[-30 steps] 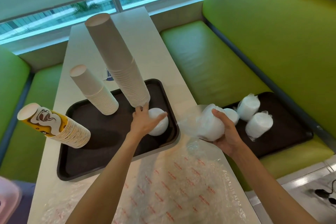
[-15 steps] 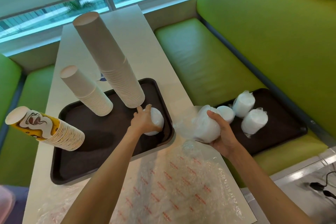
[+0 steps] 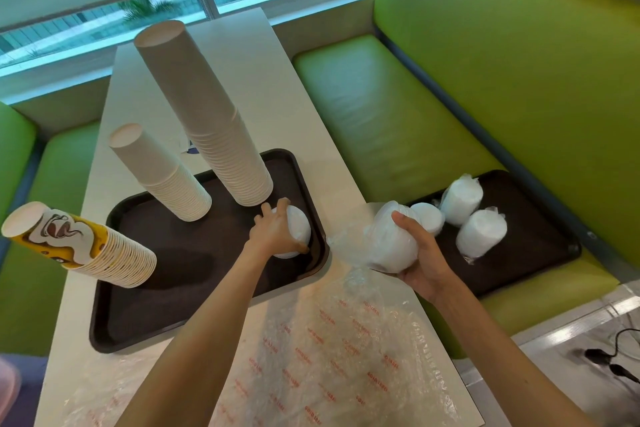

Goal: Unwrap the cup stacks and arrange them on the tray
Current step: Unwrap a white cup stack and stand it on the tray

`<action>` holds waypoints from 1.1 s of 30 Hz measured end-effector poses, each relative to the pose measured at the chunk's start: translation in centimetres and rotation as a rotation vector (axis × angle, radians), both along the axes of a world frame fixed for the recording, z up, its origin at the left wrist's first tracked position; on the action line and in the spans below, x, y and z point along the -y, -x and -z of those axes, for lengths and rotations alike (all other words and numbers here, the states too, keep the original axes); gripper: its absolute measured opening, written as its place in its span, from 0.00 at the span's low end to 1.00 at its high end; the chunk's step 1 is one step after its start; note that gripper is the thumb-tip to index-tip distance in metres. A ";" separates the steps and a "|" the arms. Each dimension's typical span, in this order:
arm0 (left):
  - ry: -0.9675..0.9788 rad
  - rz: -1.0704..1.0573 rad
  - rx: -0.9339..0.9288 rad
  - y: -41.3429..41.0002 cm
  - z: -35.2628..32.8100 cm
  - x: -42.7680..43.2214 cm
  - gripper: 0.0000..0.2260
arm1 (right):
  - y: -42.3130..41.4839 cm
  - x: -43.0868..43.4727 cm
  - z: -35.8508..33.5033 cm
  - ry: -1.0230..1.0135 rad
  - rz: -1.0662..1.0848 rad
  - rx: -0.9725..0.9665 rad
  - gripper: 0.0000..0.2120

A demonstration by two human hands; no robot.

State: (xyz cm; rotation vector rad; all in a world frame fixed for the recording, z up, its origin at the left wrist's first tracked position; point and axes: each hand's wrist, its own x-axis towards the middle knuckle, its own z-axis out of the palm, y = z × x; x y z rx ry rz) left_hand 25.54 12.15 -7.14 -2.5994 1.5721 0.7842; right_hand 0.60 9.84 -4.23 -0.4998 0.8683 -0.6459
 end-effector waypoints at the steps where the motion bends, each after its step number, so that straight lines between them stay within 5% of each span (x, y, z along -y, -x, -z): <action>1: 0.000 -0.007 0.003 0.0 0.1 0.0 0.45 | 0.0 0.0 0.1 0.003 -0.010 -0.001 0.17; 7: 0.013 -0.039 0.009 0.3 0.2 0.1 0.44 | -0.2 0.0 0.2 0.000 -0.028 0.001 0.19; 12: 0.015 -0.069 -0.033 0.2 -1.9 -0.7 0.54 | -0.6 -0.1 0.1 0.000 -0.040 -0.001 0.22; 15: 0.372 -0.151 -0.117 0.8 -5.5 -1.9 0.44 | -1.2 -0.2 -0.3 0.009 -0.063 -0.005 0.26; 19: 0.891 -0.235 -0.573 4.0 -10.2 -4.4 0.16 | -2.8 -0.4 -1.7 0.038 -0.111 -0.003 0.22; 22: 0.827 -0.110 -0.757 6.4 -10.9 -6.5 0.10 | -4.1 -1.0 -2.5 0.083 -0.183 0.022 0.23; 33: 0.708 -0.226 -0.839 8.0 -8.4 -9.6 0.28 | -5.7 -3.3 -4.0 0.169 -0.341 0.004 0.28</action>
